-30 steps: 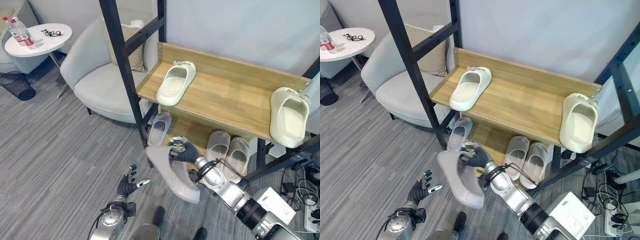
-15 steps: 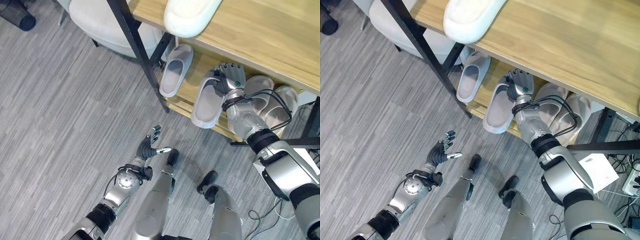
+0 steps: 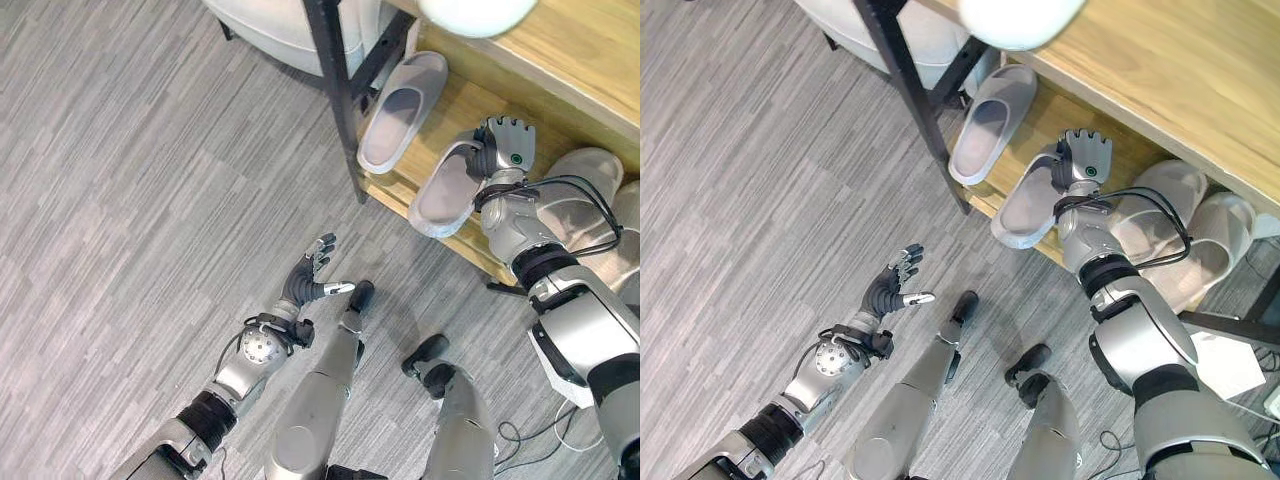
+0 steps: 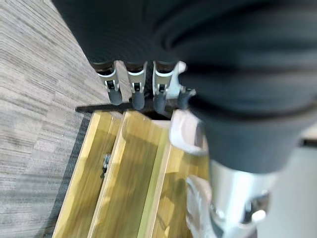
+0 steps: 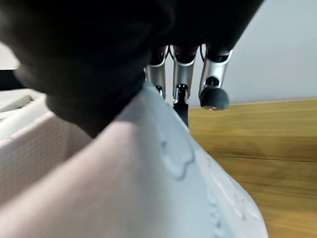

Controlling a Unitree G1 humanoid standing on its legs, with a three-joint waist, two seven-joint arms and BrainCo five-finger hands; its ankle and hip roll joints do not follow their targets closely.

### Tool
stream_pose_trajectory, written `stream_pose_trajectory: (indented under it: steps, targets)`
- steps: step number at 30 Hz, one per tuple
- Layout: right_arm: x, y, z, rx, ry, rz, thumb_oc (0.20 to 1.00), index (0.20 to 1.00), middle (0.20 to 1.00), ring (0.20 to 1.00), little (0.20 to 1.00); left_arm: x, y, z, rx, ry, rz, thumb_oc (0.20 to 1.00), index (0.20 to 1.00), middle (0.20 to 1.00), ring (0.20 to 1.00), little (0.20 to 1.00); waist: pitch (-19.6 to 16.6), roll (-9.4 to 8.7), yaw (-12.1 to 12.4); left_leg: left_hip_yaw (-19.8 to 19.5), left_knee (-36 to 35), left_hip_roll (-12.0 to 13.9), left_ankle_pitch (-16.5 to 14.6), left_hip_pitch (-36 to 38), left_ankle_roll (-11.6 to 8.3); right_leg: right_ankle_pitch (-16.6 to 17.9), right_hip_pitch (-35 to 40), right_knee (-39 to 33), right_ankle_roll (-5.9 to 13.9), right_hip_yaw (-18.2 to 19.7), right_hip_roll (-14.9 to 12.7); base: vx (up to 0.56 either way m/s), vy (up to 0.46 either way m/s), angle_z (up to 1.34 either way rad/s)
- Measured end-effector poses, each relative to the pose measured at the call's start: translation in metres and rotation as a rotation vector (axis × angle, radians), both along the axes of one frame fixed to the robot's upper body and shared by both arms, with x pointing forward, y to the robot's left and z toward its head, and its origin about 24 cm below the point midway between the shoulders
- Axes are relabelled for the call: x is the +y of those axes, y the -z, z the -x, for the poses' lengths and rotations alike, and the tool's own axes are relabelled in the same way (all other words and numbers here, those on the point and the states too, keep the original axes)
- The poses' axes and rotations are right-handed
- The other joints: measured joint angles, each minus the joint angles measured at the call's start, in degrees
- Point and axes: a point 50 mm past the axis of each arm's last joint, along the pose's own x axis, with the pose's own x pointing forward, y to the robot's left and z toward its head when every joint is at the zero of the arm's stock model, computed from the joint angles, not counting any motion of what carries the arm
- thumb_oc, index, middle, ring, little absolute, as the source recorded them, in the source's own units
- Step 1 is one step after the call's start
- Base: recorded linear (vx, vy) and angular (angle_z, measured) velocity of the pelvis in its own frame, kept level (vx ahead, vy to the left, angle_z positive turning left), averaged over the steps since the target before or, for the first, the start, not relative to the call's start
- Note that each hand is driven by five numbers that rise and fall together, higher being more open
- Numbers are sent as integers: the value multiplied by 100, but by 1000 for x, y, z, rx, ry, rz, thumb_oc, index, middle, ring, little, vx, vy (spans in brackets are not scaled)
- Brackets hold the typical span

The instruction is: Arrange the slippers neatly on the shoe rack.

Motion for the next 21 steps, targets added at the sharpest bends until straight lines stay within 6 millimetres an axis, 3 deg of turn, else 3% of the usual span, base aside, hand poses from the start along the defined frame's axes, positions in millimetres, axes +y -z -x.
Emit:
stream_pose_trajectory:
  steps: [3,4,5,6,12,21]
  targets:
    - [1,-9,0,-39,-4,-6,200,200,200,200,200,0,0,1,0,2,1,1000,1000,1000,1000,1000,6,36,106,-49,116,-106,-25,-39,14,-125,12,176,9,-65,-139,40,12,22]
    - [-1,-13,0,-47,0,-3,316,316,316,316,316,0,-1,1,-3,6,0,1000,1000,1000,1000,1000,11,50,148,-47,206,-153,-63,-46,32,-164,21,257,20,-64,-188,26,14,12]
    - [-1,-15,0,-50,4,-2,316,316,316,316,316,0,-1,1,-4,8,0,1000,1000,1000,1000,1000,11,57,155,-48,277,-185,-101,-58,41,-180,25,321,42,-63,-225,19,7,10]
    - [-2,-15,0,-51,7,-1,1000,1000,1000,1000,1000,0,-1,0,-6,8,-1,1000,1000,1000,1000,1000,11,57,154,-47,305,-210,-111,-60,42,-195,33,355,71,-63,-253,19,8,8]
    - [-36,-1,0,70,161,-25,1000,1000,1000,1000,1000,-7,0,2,14,44,14,1000,1000,1000,1000,1000,12,83,151,-36,594,-276,-235,-69,66,-258,92,526,81,-35,-338,12,2,1]
    - [-43,-1,1,77,165,-98,1000,1000,1000,1000,1000,-6,3,3,24,49,8,1000,1000,1000,1000,1000,5,98,129,-31,648,-206,-279,-41,63,-275,120,532,20,-10,-283,6,-1,-3]
